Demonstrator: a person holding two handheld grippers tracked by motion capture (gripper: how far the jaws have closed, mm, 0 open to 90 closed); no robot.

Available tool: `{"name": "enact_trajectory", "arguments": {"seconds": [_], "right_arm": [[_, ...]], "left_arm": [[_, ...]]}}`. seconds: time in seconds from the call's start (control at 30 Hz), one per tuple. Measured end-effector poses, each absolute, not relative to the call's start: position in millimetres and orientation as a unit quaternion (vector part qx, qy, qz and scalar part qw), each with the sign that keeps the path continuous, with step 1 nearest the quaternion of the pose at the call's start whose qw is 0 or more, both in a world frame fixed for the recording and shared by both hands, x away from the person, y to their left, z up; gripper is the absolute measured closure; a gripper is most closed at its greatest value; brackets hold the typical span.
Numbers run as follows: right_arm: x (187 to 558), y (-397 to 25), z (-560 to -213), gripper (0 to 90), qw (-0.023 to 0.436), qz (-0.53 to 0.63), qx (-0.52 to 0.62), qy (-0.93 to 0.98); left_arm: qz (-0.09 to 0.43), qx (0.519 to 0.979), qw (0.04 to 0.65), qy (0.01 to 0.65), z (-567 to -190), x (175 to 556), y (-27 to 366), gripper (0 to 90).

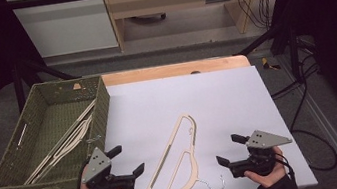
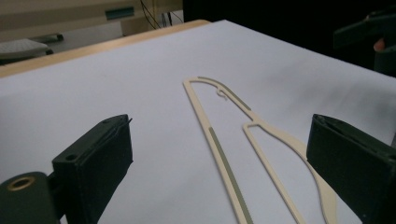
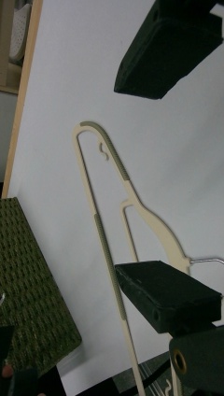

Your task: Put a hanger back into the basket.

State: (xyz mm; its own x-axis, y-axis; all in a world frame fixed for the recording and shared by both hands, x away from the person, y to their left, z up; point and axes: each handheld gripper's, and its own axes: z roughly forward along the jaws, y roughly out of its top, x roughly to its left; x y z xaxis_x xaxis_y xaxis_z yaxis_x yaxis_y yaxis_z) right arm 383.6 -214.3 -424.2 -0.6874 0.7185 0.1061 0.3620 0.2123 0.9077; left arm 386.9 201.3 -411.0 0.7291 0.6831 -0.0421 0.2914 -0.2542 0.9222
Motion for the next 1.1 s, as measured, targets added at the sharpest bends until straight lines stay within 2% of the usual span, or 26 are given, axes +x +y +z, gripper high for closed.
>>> {"name": "enact_trajectory", "arguments": {"seconds": [0.57,0.83,1.1], "right_arm": [[378,-181,-442,16.8,0.142,0.492,0.332,0.792],[376,-166,-458,28.6,0.125,0.462,0.322,0.817],[373,-149,-475,44.8,0.1,0.421,0.305,0.848]], "left_arm": [[0.147,0.795,0.506,0.301,-443,382,182,6.5],[0.143,0.802,0.497,0.299,-451,382,180,6.7],[0.136,0.808,0.489,0.301,-455,383,179,6.7]]}}
